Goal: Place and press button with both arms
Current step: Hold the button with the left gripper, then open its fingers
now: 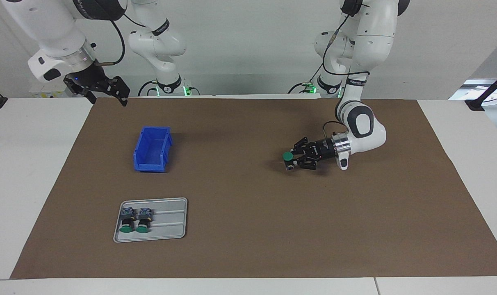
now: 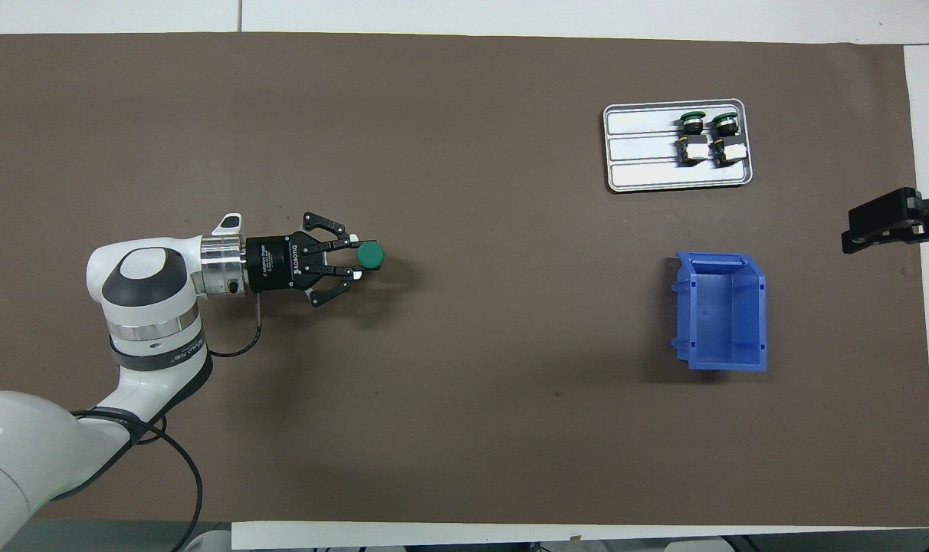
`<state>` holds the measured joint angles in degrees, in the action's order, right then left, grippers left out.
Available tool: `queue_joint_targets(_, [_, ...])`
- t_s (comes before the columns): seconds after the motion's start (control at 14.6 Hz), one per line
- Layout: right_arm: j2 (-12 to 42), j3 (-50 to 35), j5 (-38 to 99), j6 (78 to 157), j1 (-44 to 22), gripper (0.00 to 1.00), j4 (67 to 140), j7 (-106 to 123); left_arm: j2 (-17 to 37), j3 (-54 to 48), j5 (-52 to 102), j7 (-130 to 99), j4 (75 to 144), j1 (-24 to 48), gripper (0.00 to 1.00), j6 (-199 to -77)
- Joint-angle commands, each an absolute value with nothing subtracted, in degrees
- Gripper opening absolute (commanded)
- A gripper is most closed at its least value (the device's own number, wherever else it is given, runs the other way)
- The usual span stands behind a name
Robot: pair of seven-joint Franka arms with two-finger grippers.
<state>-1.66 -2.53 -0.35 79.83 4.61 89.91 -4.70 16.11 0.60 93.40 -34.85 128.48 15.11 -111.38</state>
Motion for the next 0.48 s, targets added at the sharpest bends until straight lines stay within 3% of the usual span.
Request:
queue_joint_targets(0.0, [-2.2,-2.6,0.8,80.2,5.1,0.99,90.7,-3.3,16.7,0.7,95.9,-33.7,128.9,15.3,0.0,-110.4])
queue_joint_targets(0.41, [-2.2,-2.6,0.8,80.2,5.1,0.99,90.6,-3.3,17.0,0.7,97.6,-33.7,129.0,17.4,0.0,-112.9])
